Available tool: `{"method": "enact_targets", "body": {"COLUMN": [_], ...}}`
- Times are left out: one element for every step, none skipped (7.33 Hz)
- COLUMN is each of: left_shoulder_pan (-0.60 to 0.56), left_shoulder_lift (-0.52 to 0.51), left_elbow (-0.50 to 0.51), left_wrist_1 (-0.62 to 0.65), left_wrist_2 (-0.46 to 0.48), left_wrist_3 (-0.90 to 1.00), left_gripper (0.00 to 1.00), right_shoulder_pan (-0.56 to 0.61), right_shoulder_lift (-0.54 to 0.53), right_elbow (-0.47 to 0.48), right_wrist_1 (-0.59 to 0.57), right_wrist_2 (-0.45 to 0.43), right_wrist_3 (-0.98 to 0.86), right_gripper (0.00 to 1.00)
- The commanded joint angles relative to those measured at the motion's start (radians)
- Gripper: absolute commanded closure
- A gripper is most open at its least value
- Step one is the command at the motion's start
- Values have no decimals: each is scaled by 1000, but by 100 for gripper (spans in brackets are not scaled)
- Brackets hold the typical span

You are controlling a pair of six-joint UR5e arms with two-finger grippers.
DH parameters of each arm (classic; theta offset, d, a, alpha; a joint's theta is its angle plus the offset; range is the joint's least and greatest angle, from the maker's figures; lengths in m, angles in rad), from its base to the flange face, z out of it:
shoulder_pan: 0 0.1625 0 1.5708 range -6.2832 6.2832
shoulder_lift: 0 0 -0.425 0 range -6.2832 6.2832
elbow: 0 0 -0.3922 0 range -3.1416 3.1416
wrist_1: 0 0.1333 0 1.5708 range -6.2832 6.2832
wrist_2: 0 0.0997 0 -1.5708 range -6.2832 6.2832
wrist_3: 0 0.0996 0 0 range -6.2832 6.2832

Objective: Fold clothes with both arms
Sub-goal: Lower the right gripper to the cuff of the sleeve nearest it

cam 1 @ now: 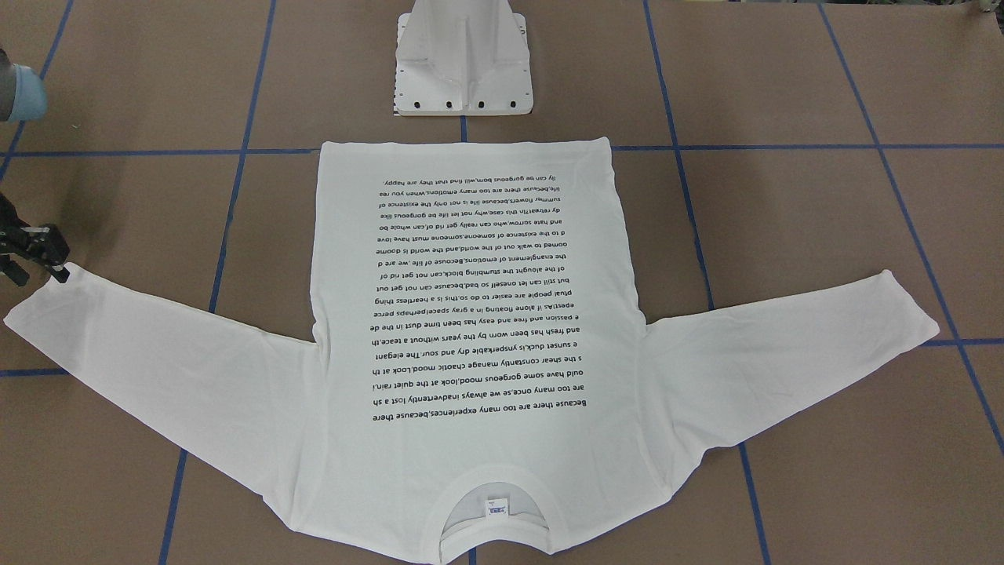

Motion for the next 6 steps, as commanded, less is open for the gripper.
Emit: {"method": "enact_targets", "body": {"left_shoulder_pan": [-3, -5, -6, -14, -14, -14], "left_shoulder_lift": [1, 1, 1, 2, 1, 1], "left_elbow": [-2, -2, -2, -4, -4, -4], "left_wrist_1": [0, 0, 0, 0, 0, 0], "left_wrist_2": [0, 0, -1, -1, -1, -1], "left_wrist_3": [1, 1, 3, 3, 3, 3], "left_gripper": [0, 0, 0, 0, 0, 0], "right_shoulder_pan": [-18, -19, -19, -21, -21, -18], "right_shoulder_lift": [-6, -8, -8, -7, -5, 3], "right_elbow": [-5, -5, -4, -3, 7, 36], "right_wrist_1": [0, 8, 11, 11, 11, 3], "right_wrist_2": [-4, -4, -4, -5, -5, 4], "right_wrist_3": [-1, 0, 0, 0, 0, -1], "right_gripper": [42, 58, 89, 100, 100, 100]}}
